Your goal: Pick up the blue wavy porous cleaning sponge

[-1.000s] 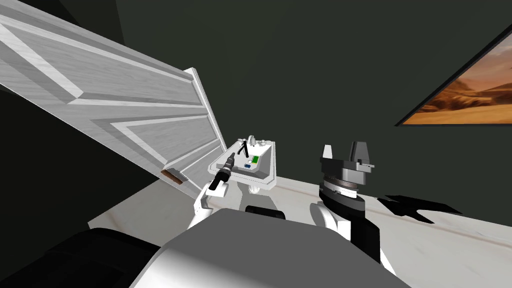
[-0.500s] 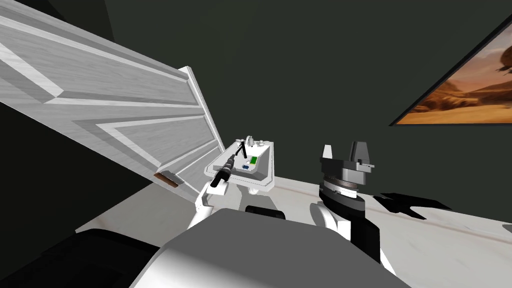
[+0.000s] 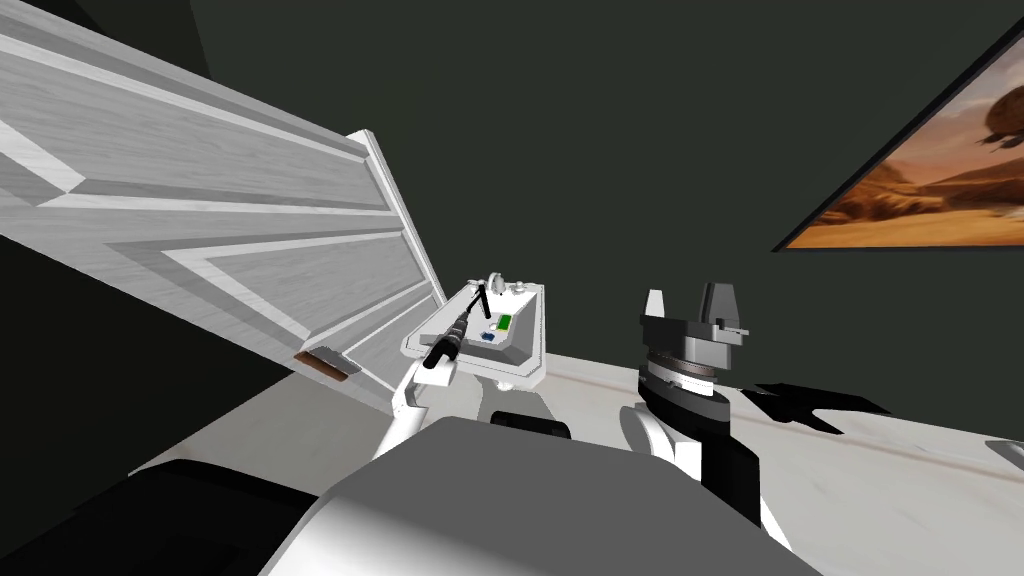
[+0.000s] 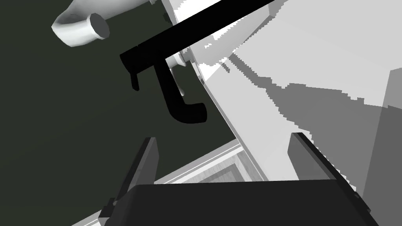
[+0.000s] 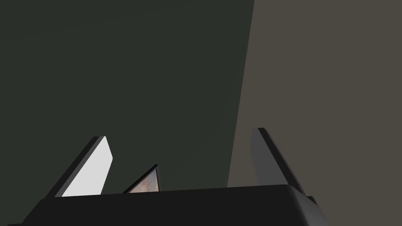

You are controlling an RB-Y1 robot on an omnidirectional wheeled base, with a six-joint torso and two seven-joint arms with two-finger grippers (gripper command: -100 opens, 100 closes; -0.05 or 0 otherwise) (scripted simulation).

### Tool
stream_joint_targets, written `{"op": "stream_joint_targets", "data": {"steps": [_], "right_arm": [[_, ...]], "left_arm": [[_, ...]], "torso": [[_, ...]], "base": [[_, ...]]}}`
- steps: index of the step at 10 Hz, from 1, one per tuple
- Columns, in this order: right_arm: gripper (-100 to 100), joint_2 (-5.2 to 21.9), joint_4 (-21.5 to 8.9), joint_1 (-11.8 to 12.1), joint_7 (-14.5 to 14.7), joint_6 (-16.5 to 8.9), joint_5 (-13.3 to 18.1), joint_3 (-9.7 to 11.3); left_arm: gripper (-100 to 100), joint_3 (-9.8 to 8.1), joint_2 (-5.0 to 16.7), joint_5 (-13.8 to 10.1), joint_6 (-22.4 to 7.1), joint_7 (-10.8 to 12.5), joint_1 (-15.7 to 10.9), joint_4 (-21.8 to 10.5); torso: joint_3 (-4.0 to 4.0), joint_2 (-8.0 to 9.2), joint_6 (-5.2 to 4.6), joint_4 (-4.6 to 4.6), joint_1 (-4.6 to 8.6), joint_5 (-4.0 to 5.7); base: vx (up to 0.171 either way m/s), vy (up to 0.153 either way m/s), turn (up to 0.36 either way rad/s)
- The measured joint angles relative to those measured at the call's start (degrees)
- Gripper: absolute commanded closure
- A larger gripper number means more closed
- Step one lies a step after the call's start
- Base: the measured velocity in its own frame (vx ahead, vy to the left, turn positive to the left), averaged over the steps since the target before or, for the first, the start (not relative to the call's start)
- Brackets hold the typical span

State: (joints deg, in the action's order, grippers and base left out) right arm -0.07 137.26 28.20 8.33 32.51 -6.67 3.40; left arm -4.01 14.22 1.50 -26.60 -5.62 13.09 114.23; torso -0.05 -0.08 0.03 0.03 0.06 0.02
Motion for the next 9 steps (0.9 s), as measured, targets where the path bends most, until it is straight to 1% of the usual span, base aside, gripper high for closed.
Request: {"op": "stream_joint_targets", "data": {"steps": [3,5,6,8,9], "right_arm": [[0,0.0,0.0,0.0,0.0,0.0,0.0,0.0],[0,0.0,0.0,0.0,0.0,0.0,0.0,0.0],[0,0.0,0.0,0.0,0.0,0.0,0.0,0.0],[0,0.0,0.0,0.0,0.0,0.0,0.0,0.0],[0,0.0,0.0,0.0,0.0,0.0,0.0,0.0]], "left_arm": [[-100,-0.55,0.0,0.4,-4.7,-0.8,-1.6,-1.5],[-100,-1.15,0.3,0.4,-7.9,-1.4,-2.9,-2.9],[-100,-1.17,0.2,0.5,-9.1,-1.5,-2.9,-3.1],[-100,-1.72,0.3,0.6,-12.4,-2.2,-4.4,-4.5],[-100,-1.81,0.4,0.6,-13.7,-2.3,-4.6,-4.7]], "torso": [[0.01,0.01,0.00,0.00,0.01,0.00],[-0.04,-0.07,0.00,0.02,0.05,0.01],[-0.01,-0.01,0.00,0.00,0.00,0.00],[-0.03,-0.06,0.00,0.01,0.04,0.01],[-0.01,-0.01,0.00,0.00,0.02,0.01]], "base": [[0.032,-0.024,-0.023],[0.035,-0.019,-0.011],[0.035,-0.018,-0.025],[0.035,-0.021,-0.006],[0.044,-0.023,-0.007]]}}
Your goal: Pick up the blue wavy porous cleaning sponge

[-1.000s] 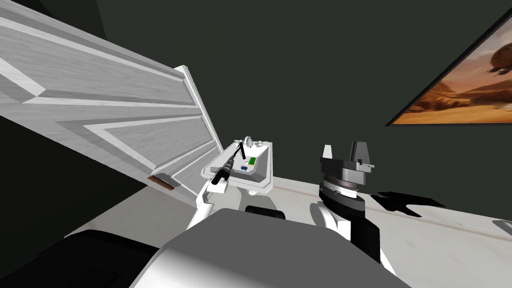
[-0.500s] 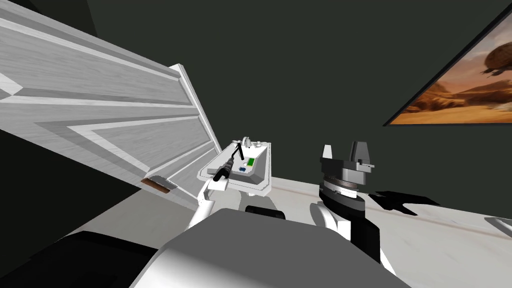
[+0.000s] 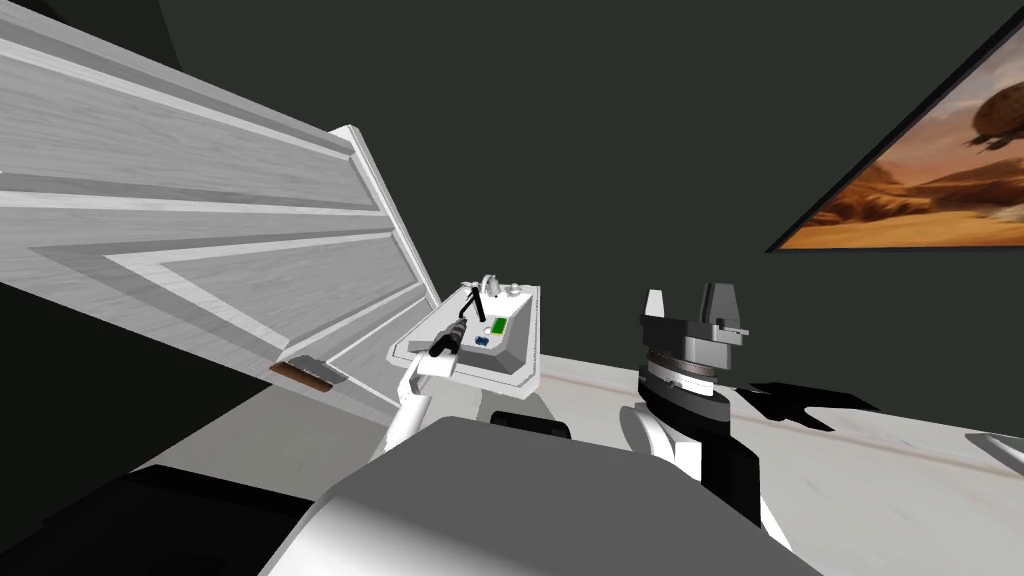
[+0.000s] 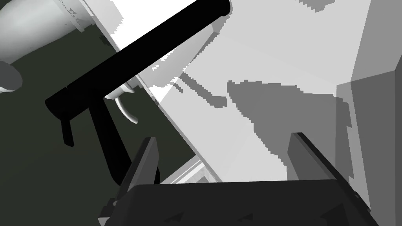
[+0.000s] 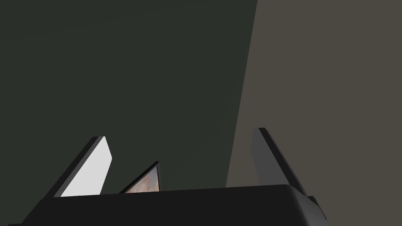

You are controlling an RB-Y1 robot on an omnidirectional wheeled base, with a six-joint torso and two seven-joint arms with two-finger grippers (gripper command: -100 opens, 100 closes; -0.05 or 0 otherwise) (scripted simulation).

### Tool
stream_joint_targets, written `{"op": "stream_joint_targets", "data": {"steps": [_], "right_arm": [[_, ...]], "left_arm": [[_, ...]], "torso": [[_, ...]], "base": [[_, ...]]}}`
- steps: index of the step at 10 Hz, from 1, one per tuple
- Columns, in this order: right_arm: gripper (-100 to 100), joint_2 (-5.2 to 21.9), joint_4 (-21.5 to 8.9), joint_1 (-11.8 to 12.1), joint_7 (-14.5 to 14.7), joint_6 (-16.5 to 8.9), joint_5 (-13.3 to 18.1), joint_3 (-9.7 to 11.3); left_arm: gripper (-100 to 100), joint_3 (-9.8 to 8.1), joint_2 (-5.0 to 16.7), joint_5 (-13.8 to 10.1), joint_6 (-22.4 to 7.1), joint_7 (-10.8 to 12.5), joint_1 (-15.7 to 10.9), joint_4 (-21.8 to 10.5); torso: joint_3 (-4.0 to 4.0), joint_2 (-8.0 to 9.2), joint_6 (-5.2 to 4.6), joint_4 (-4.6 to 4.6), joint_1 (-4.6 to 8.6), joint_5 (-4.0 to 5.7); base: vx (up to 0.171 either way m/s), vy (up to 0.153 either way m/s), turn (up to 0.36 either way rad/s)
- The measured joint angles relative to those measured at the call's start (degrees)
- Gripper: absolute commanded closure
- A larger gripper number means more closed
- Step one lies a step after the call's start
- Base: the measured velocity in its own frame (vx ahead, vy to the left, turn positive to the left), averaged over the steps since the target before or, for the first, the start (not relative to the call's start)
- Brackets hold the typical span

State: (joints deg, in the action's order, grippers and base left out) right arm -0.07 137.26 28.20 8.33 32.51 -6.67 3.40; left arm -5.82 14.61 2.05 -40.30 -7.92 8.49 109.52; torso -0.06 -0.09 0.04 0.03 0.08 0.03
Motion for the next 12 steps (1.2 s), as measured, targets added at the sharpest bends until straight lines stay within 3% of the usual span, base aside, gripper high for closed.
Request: {"op": "stream_joint_targets", "data": {"steps": [12], "right_arm": [[0,0.0,0.0,0.0,0.0,0.0,0.0,0.0]], "left_arm": [[-100,-2.34,-1.2,1.2,-18.7,-4.5,-7.8,-8.6]], "torso": [[-0.08,-0.13,0.00,0.03,0.06,0.01]], "base": [[0.047,-0.028,0.017]]}}
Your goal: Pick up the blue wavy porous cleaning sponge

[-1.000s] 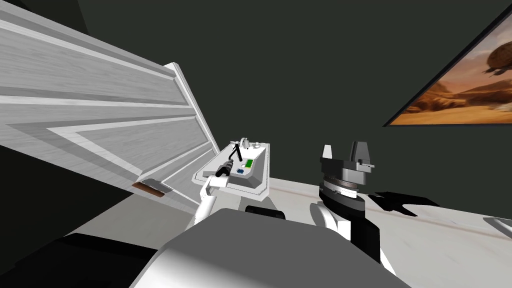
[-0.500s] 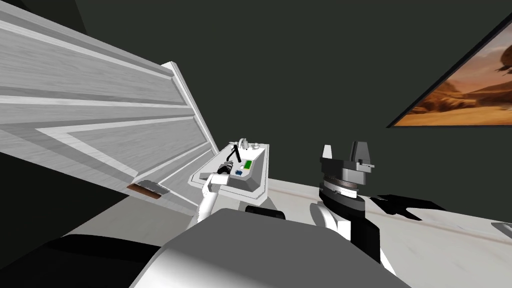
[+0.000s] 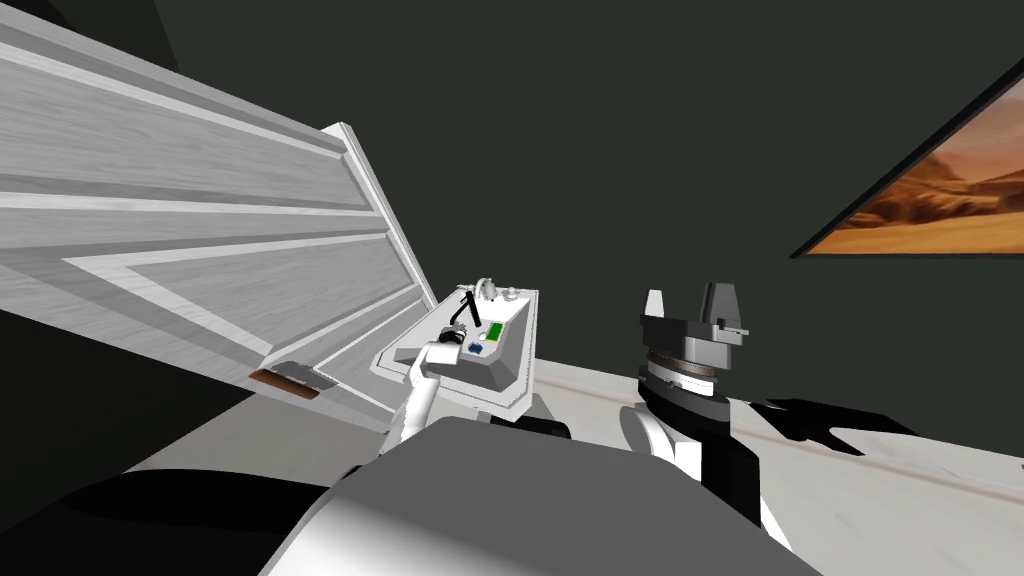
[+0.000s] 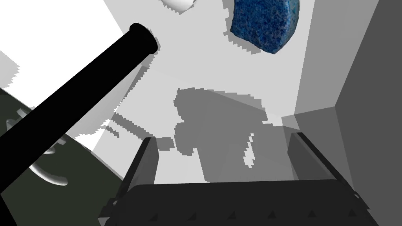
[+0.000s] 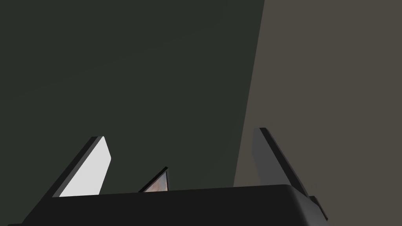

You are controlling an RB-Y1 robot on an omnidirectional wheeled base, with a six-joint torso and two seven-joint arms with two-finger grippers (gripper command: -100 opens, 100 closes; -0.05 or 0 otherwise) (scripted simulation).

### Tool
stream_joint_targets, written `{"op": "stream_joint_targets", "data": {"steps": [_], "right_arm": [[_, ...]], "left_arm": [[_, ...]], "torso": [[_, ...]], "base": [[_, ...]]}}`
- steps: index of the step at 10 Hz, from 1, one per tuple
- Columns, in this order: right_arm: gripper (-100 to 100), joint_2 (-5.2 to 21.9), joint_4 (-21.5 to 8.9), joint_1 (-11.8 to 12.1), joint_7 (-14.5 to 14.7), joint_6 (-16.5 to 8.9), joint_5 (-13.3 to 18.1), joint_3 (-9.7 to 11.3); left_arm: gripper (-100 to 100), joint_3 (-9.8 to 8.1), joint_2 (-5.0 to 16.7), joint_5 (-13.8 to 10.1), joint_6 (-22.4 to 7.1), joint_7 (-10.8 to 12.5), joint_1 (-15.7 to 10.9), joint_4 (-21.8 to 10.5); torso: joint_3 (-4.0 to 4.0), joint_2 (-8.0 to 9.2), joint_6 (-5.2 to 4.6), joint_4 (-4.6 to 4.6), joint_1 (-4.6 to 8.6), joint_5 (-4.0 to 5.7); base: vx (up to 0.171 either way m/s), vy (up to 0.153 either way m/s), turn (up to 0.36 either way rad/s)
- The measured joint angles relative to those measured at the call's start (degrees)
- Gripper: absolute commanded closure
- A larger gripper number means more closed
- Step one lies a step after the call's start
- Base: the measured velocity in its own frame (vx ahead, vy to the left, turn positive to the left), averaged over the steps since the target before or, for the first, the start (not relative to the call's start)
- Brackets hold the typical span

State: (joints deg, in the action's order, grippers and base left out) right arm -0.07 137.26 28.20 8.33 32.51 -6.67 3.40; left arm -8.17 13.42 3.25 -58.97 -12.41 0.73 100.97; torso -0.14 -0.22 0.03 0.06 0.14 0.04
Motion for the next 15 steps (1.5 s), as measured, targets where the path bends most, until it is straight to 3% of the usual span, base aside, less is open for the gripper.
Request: {"op": "stream_joint_targets", "data": {"steps": [8,15], "right_arm": [[0,0.0,0.0,0.0,0.0,0.0,0.0,0.0],[0,0.0,0.0,0.0,0.0,0.0,0.0,0.0]], "left_arm": [[-100,-1.31,-0.9,0.2,-11.5,-3.2,-4.9,-5.4],[-100,-2.58,-1.9,0.6,-22.7,-6.9,-11.0,-11.5]], "torso": [[0.03,0.05,0.00,-0.01,0.00,0.00],[0.01,0.01,0.01,0.00,0.00,0.00]], "base": [[0.051,-0.034,0.058],[0.057,-0.041,0.072]]}}
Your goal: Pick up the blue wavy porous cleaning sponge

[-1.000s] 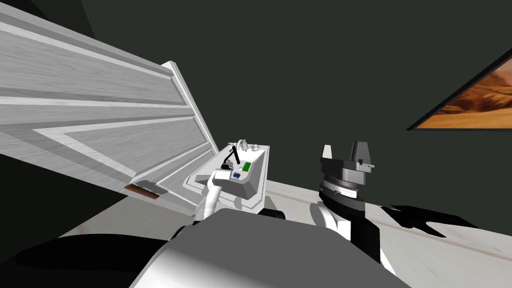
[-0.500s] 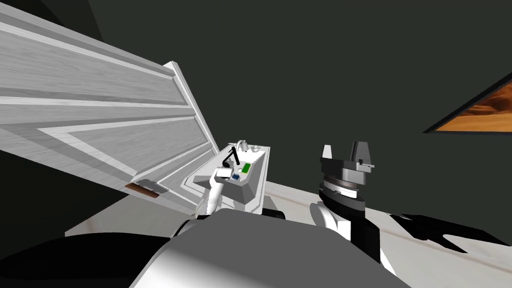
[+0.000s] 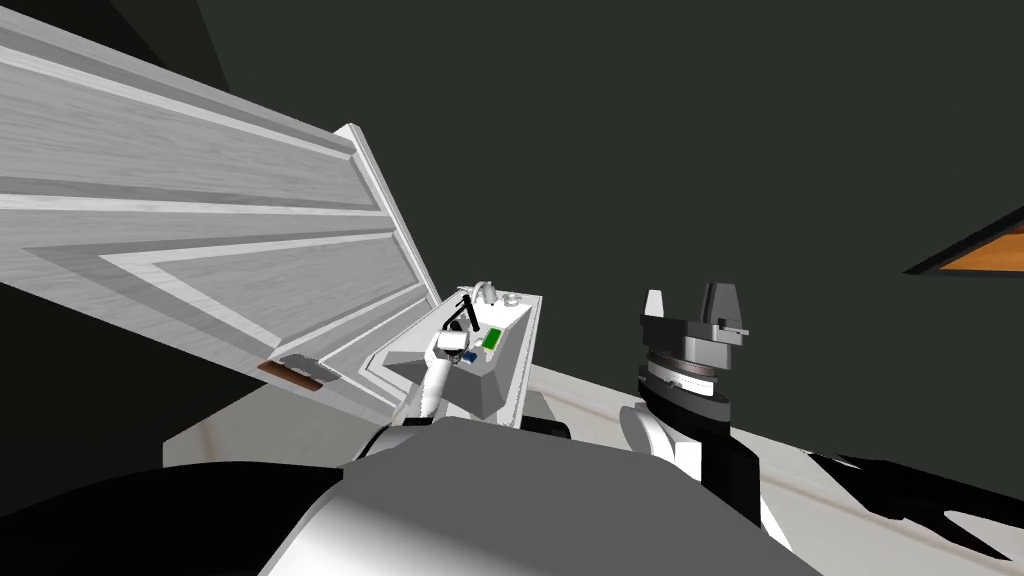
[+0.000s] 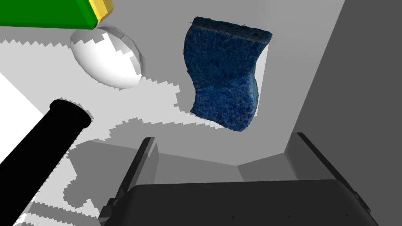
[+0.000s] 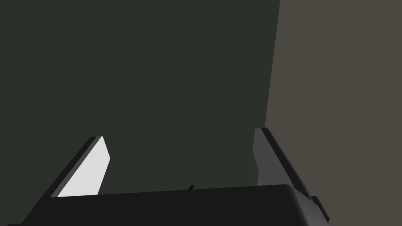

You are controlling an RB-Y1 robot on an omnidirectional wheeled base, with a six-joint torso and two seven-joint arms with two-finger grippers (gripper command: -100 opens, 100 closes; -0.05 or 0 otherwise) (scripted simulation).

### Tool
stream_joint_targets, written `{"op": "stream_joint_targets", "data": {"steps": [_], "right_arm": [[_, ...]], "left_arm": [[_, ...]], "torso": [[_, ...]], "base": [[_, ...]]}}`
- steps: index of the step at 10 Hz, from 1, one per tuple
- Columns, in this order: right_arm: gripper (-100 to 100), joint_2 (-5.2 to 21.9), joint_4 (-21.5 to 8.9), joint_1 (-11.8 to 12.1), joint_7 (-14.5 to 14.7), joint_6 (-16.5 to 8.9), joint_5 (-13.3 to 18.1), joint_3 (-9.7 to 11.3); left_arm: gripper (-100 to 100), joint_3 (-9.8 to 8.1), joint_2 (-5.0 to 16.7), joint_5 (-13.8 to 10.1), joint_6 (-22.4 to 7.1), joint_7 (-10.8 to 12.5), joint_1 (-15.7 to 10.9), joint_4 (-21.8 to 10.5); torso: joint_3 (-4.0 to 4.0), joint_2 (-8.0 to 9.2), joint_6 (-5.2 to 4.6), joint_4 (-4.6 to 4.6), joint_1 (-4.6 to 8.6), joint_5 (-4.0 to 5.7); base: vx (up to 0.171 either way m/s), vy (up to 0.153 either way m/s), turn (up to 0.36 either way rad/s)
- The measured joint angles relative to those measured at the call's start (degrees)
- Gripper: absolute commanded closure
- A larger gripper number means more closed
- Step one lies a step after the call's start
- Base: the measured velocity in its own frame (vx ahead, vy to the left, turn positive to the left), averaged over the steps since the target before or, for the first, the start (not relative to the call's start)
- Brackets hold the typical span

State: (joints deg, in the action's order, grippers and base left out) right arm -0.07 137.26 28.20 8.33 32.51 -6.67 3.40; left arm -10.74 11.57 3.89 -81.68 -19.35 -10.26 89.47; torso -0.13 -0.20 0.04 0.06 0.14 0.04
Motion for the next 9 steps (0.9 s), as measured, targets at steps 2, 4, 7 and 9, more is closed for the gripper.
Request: {"op": "stream_joint_targets", "data": {"steps": [2,4,7,9], "right_arm": [[0,0.0,0.0,0.0,0.0,0.0,0.0,0.0],[0,0.0,0.0,0.0,0.0,0.0,0.0,0.0],[0,0.0,0.0,0.0,0.0,0.0,0.0,0.0],[0,0.0,0.0,0.0,0.0,0.0,0.0,0.0]], "left_arm": [[-100,-0.28,-0.2,0.1,-2.6,-0.9,-1.4,-1.7],[-100,-0.57,-0.3,0.2,-5.4,-1.9,-2.8,-3.1],[-100,-1.03,-0.4,0.3,-9.9,-3.5,-5.1,-5.1],[-100,-1.25,-0.4,0.4,-12.5,-4.3,-6.2,-6.3]], "torso": [[-0.01,-0.01,0.00,0.00,-0.06,-0.01],[0.00,0.00,0.00,0.00,0.00,0.00],[-0.01,-0.02,-0.01,0.00,0.01,0.01],[0.01,0.03,0.00,0.00,-0.04,-0.01]], "base": [[0.059,-0.027,0.070],[0.050,-0.046,0.067],[0.057,-0.043,0.080],[0.055,-0.038,0.081]]}}
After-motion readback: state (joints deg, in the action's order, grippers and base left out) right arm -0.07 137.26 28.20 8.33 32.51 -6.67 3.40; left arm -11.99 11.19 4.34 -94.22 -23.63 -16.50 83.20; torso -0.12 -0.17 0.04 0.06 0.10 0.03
